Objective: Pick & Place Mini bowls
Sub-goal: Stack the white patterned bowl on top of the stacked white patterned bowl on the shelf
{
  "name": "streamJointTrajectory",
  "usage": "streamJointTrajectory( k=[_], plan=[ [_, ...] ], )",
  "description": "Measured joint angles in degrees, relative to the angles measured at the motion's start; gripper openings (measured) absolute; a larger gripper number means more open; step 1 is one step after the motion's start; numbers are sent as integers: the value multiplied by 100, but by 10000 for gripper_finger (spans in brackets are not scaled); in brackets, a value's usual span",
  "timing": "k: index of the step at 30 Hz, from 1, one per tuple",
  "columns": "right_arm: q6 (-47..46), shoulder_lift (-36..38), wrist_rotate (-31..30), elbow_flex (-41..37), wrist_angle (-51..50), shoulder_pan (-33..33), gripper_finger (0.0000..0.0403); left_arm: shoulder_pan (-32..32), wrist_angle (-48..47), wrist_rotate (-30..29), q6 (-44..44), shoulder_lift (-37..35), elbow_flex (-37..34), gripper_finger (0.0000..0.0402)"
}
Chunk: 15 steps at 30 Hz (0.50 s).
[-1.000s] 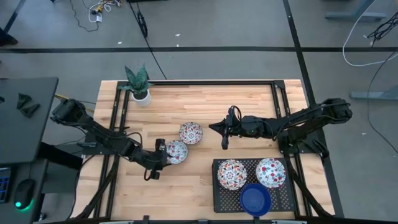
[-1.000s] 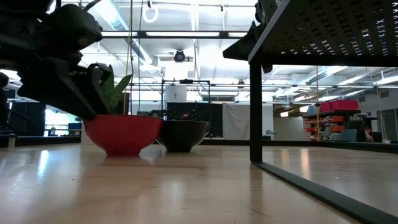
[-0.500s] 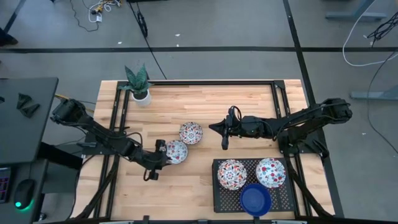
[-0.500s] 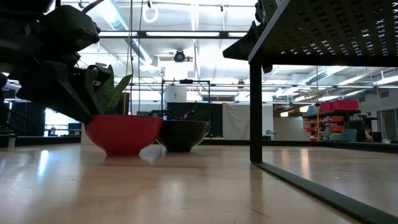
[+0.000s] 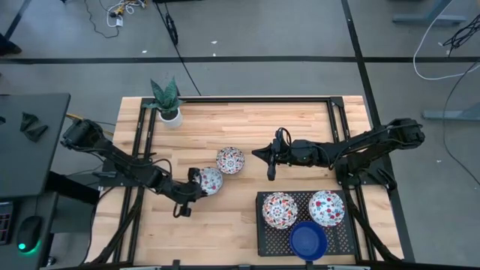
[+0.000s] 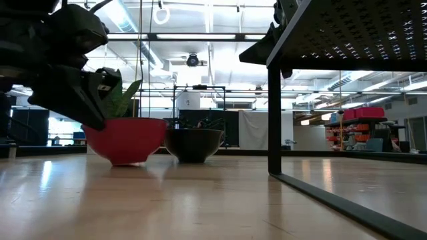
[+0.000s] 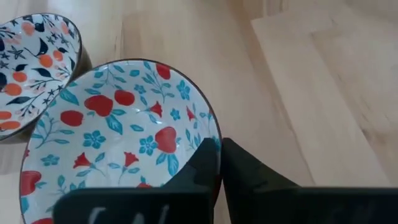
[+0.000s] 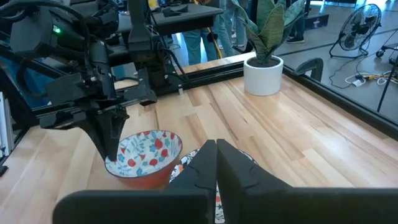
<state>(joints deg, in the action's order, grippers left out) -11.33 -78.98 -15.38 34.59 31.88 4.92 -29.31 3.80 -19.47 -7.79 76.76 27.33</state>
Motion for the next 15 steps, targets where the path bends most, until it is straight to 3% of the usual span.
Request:
streamJointTrajectory(
  k=[8, 15],
  plan=[
    [601, -2, 1, -2, 263, 278, 9, -6, -127, 126, 72, 14, 457, 12],
    [1320, -2, 6, 271, 839, 598, 9, 68, -1304, -134, 456, 18, 1513, 12]
  ],
)
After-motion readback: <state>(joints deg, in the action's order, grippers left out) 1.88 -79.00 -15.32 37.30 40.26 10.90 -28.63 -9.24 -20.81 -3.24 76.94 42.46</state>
